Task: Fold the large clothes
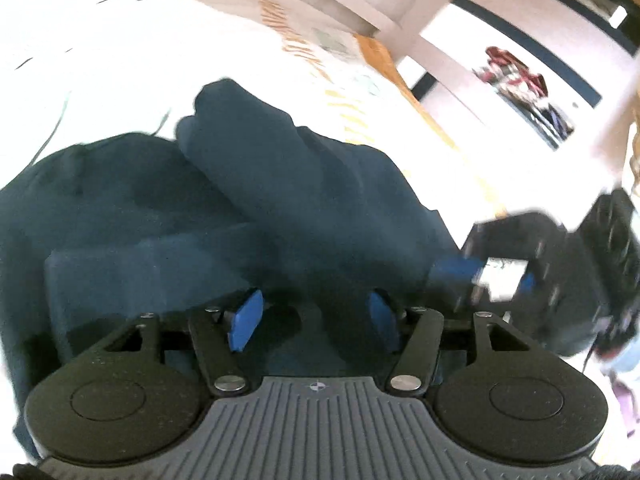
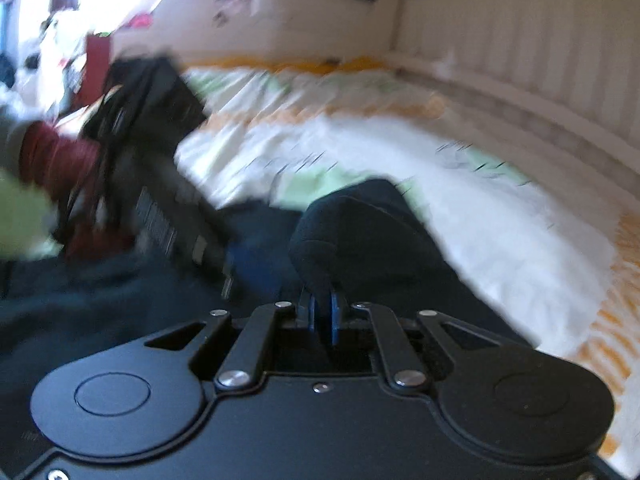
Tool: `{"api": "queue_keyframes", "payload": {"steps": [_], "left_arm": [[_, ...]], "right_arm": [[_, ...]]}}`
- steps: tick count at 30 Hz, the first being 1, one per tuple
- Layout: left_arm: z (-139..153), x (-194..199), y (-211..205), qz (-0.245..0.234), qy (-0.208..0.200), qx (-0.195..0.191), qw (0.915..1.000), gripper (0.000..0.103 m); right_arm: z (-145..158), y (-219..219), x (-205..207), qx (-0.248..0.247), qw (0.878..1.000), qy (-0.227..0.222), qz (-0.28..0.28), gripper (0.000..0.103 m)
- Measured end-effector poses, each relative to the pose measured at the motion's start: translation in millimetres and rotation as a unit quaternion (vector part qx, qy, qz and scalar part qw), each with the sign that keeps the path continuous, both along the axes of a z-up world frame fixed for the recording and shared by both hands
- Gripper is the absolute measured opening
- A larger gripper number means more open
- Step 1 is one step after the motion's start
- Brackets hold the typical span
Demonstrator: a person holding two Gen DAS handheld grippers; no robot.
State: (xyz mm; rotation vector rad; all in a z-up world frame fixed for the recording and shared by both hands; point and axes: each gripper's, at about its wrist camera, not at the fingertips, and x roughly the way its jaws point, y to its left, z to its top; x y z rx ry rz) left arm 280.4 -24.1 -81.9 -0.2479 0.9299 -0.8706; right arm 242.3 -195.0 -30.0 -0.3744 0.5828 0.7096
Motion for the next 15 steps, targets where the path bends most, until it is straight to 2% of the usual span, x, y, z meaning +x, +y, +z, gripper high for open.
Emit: {"api": "queue_keyframes", "payload": {"steps": [2,5,7,12,14,15], "left_arm": [[1,20,9,0.021,0.016,-0.008,0.9996,0.060],[6,27,12,0.053,0.033,-0.031,0.9975,0.063],[6,35,7,0.077,0.040,-0.038,0.9955,0.066],[5,42,-12,0.124,0.043,-0.049,0.9901,0.065],[0,44,-12,0.130,0.060,-0.050,0.9885,0.063],[-3,45,-16,0.129,0.067,-0.053,0.9879,0.049]], "right_arm": [[-16,12,-13,-0.034,0.999,0.004,0.013,0.019],[-33,16,-23,-0.047,0.999,0.017,0.009,0.021],[-33,12,-21,-0.031,0.999,0.022,-0.009,0.021],[-23,-1,-25,0.020,0.997,0.038,-0.065,0.025],[-17,-14,-26,0.064,0.991,0.059,-0.104,0.049],[-14,-23,-26,0.088,0.985,0.068,-0.130,0.069]]}}
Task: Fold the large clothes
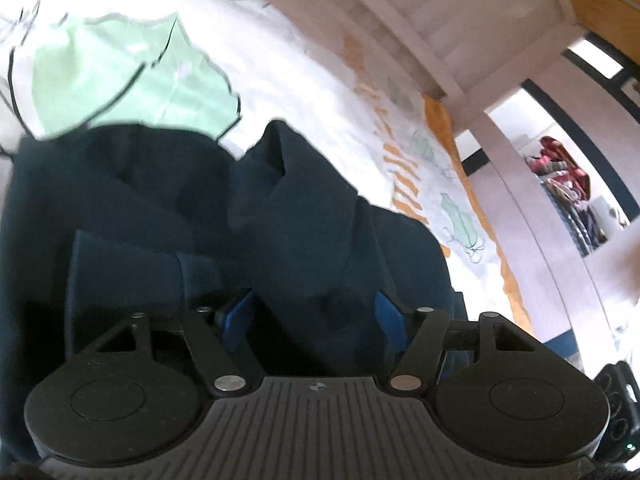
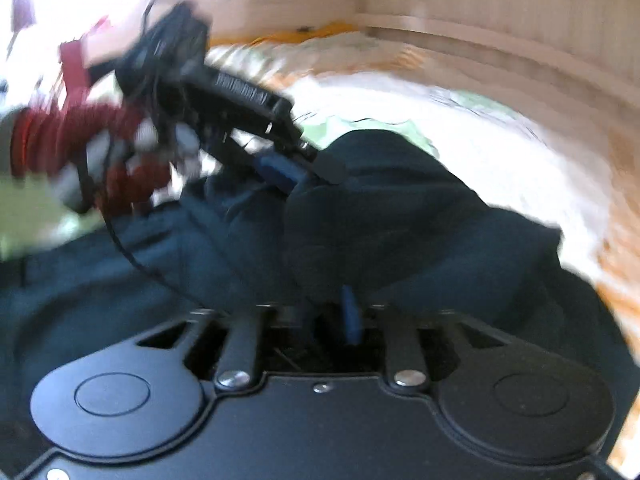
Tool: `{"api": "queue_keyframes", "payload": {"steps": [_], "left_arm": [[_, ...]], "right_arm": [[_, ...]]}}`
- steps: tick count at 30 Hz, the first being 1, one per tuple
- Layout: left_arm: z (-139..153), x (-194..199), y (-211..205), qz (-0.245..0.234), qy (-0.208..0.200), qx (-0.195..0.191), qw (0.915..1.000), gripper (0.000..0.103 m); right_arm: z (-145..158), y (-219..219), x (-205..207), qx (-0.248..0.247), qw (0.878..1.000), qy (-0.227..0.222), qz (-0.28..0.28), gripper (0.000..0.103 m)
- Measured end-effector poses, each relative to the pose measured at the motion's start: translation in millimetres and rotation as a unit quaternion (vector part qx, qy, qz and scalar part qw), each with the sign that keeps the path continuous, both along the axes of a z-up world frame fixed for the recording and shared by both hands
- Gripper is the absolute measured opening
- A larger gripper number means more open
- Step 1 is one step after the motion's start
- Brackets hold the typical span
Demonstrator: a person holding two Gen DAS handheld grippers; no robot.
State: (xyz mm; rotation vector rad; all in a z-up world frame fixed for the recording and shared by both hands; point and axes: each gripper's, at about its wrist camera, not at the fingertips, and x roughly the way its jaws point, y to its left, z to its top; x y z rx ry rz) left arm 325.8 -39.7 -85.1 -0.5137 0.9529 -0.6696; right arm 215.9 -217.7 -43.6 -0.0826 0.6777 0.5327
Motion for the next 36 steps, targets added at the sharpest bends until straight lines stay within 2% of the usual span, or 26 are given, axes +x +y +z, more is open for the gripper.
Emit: {"api": "queue_keyframes", "payload": {"steps": [1,3,7,9,12,14,15,16,18,19,20,22,23,26,27,29,31,33,36], "left_arm": [[-3,0,0,0.000,0.004,-0.005,1.0000,0.032],[-5,-3,-2,0.010,0.001,0.004,0.9999,0.019],[-8,-11,6,0.018,-0.005,0.002,0.9998,0.015],[-8,-14,11,0.025,-0.003,-0.007,0.9997,0.015],[-7,-16,8,0.028,-0.008,-0.011,0.9995,0.013],[-4,-18,7,0.027,-0.014,-0.012,0.9995,0.011],[-1,-19,5,0.026,-0.017,-0.015,0.9994,0.010],[4,-21,3,0.022,-0.022,-0.021,0.9993,0.009],[14,-27,0,0.014,-0.045,-0.029,0.9985,0.009],[18,-31,-2,0.009,-0.062,-0.026,0.9977,0.010],[22,-34,-4,0.004,-0.079,-0.017,0.9967,0.010],[21,-40,-4,0.004,-0.105,0.014,0.9944,0.010],[16,-40,-3,0.009,-0.105,0.029,0.9940,0.010],[-7,-37,10,0.036,-0.069,0.064,0.9949,0.010],[-12,-37,15,0.042,-0.061,0.067,0.9950,0.013],[-18,-39,25,0.047,-0.055,0.053,0.9960,0.014],[-15,-42,30,0.051,-0.056,0.050,0.9959,0.016],[-7,-47,32,0.052,-0.069,0.061,0.9944,0.022],[11,-57,33,0.066,-0.106,0.085,0.9885,0.032]], "right_arm": [[2,-10,-2,0.027,0.999,0.006,-0.032,0.083],[5,-29,-5,0.076,0.993,0.023,-0.092,0.082],[-5,-69,12,0.153,0.962,0.099,-0.205,0.083],[-11,-78,23,0.181,0.949,0.122,-0.228,0.083],[-18,-82,40,0.194,0.939,0.128,-0.252,0.083],[-21,-82,51,0.197,0.935,0.130,-0.265,0.073],[-20,-78,55,0.195,0.934,0.130,-0.269,0.054],[-16,-76,65,0.196,0.935,0.126,-0.267,0.022],[-3,-71,68,0.200,0.945,0.079,-0.246,0.022],[6,-69,64,0.194,0.953,0.040,-0.229,0.022],[12,-69,61,0.194,0.956,0.017,-0.220,0.022],[8,-76,58,0.208,0.948,0.032,-0.237,0.023],[0,-79,55,0.208,0.945,0.045,-0.249,0.023],[-31,-81,47,0.143,0.942,0.094,-0.288,0.034],[-36,-82,41,0.136,0.941,0.095,-0.296,0.036],[-40,-86,32,0.155,0.935,0.087,-0.307,0.038],[-39,-86,29,0.157,0.933,0.085,-0.314,0.046],[-37,-85,29,0.140,0.937,0.077,-0.311,0.050],[-26,-76,21,0.113,0.943,0.050,-0.310,0.067]]}}
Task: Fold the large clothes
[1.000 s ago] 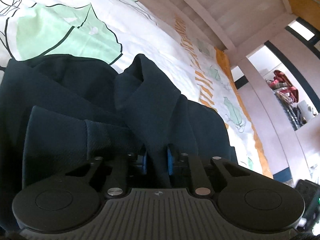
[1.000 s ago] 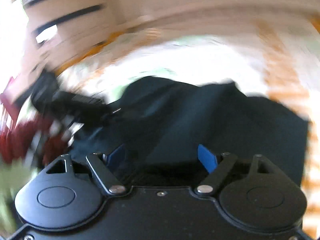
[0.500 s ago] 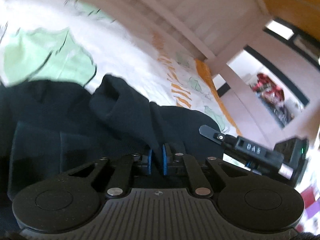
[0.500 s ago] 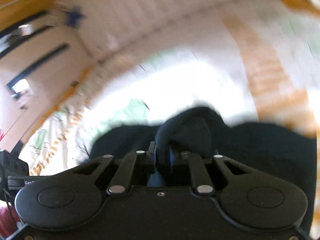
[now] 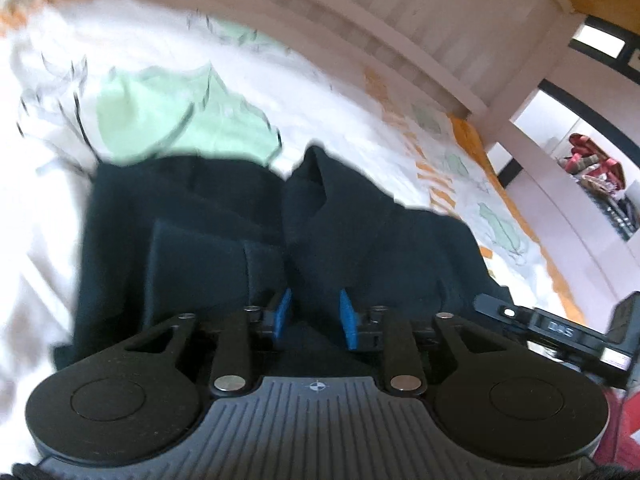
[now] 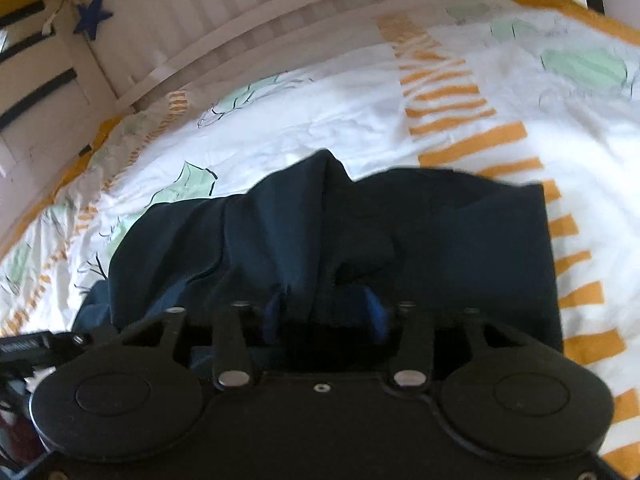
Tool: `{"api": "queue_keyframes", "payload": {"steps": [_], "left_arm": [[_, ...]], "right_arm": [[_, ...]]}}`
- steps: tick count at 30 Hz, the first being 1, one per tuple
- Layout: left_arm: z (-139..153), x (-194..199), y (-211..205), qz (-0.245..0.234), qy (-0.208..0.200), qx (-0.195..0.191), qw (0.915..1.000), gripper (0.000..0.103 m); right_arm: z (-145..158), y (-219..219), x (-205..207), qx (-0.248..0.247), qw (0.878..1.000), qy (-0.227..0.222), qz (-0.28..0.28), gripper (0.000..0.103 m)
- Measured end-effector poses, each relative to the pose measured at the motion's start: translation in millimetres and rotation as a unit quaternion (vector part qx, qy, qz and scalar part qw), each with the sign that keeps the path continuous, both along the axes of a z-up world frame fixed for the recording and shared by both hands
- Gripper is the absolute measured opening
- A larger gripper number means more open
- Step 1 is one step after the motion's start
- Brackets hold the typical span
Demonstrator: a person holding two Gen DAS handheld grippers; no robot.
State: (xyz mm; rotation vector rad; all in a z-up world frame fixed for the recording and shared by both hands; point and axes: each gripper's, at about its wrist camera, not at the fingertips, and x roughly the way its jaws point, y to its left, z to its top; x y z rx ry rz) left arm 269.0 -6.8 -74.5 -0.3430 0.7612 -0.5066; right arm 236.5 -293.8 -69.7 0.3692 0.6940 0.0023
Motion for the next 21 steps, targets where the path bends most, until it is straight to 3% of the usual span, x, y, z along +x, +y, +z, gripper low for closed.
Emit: {"api": "queue_keyframes", "payload": {"steps": [3,4,7,10,14,17,21], "left_arm": [[18,-7,-3,0.016,-0.045,0.024,0.9986,0.068],[23,-8,-6,0.019,-0.059,0.032,0.9975,0.072],[30,-7,-19,0.027,-0.082,0.064,0.9942,0.072],[26,-1,-29,0.045,-0.083,0.077,0.9926,0.073],[8,12,-38,0.050,-0.052,0.097,0.9927,0.073],[-9,15,-43,0.050,-0.035,0.122,0.9906,0.073],[-18,5,-55,0.044,-0.069,0.150,0.9853,0.091]], "right_arm": [[12,15,-9,-0.048,0.998,-0.038,0.001,0.075],[16,22,-12,-0.069,0.996,-0.048,0.002,0.084],[24,45,-17,-0.115,0.990,-0.079,0.008,0.102],[23,71,-16,-0.169,0.981,-0.094,0.014,0.102],[3,100,0,-0.247,0.968,-0.047,0.024,0.102],[-17,98,14,-0.216,0.976,-0.011,0.037,0.102],[-22,80,17,-0.154,0.988,-0.006,0.034,0.103]]}}
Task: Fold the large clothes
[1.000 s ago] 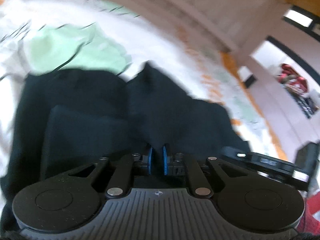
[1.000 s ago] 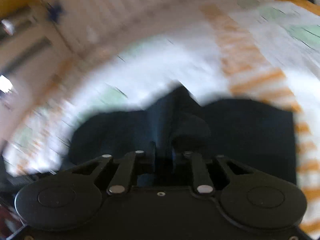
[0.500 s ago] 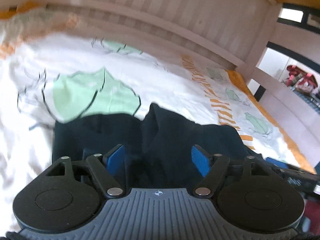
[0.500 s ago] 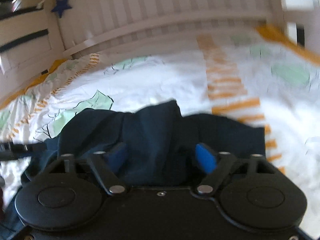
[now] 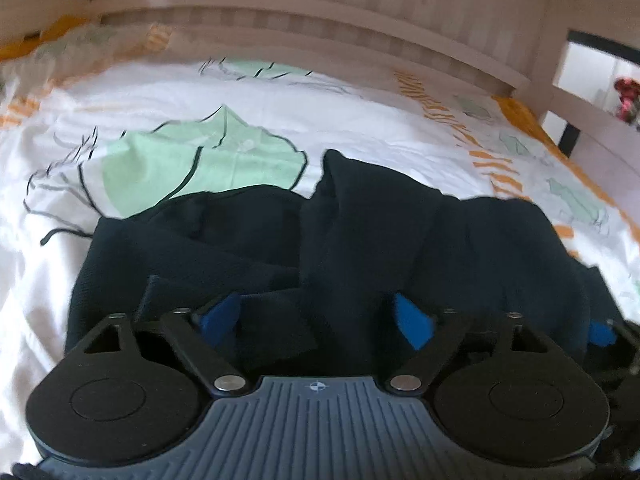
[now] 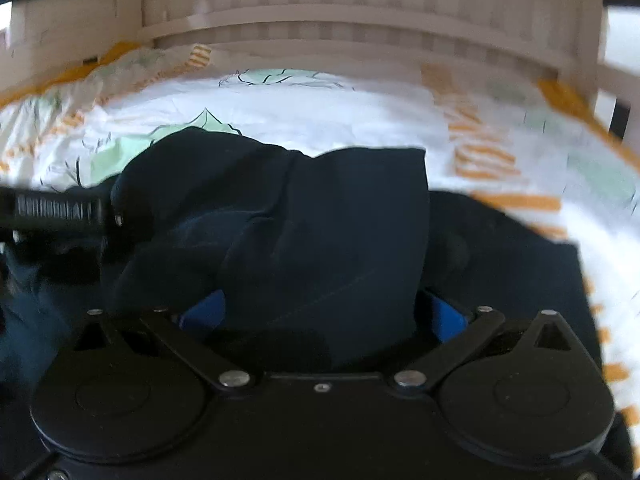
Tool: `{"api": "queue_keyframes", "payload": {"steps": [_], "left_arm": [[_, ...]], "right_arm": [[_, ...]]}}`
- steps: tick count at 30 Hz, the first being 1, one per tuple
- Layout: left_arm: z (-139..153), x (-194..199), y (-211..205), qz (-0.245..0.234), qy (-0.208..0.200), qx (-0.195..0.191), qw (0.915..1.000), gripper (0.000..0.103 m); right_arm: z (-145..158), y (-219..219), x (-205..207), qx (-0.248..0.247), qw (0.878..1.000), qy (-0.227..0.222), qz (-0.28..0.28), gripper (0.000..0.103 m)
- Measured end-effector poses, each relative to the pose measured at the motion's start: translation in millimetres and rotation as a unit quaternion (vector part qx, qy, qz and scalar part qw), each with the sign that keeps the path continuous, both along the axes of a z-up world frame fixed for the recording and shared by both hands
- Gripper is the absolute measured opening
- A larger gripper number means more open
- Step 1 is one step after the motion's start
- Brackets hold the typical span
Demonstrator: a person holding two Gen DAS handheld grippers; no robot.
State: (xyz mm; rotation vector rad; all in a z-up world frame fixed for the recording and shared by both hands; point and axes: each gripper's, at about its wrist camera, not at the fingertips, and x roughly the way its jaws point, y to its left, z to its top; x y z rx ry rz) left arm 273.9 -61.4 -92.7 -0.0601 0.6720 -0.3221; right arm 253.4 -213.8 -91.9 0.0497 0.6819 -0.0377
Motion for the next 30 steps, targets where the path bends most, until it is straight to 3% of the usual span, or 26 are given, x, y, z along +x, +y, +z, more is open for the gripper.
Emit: {"api": "queue_keyframes", "payload": {"steps": [1,5,10,19,23,27,30], "left_arm": [[-2,-2,-5,-0.001,-0.008,0.012,0.9999,0.097],[-6,-7,-23,0.011,-0.025,0.063,0.9977,0.103],[-9,-3,-12,0.010,-0.014,0.031,0.9994,0.103],[-8,-4,-14,0.008,-0.011,0.040,0.9991,0.103],[-2,-4,-10,0.003,0.009,0.039,0.9992,0.103],[8,-25,5,0.013,0.033,0.025,0.9991,0.102],[15,-50,19,0.010,0.028,0.029,0.9991,0.101]], "right_arm": [[-1,-3,-1,0.008,1.000,-0.002,0.000,0.103],[-5,-5,-3,0.017,1.000,-0.009,-0.001,0.103],[-8,-5,-7,0.027,1.000,-0.016,-0.001,0.103],[-9,-5,-8,0.030,0.999,-0.018,-0.003,0.103],[-8,-6,-8,0.029,0.999,-0.016,-0.003,0.103],[-3,-6,-12,0.031,0.999,-0.013,-0.007,0.103],[3,-7,-24,0.039,0.999,-0.011,-0.004,0.102]]}}
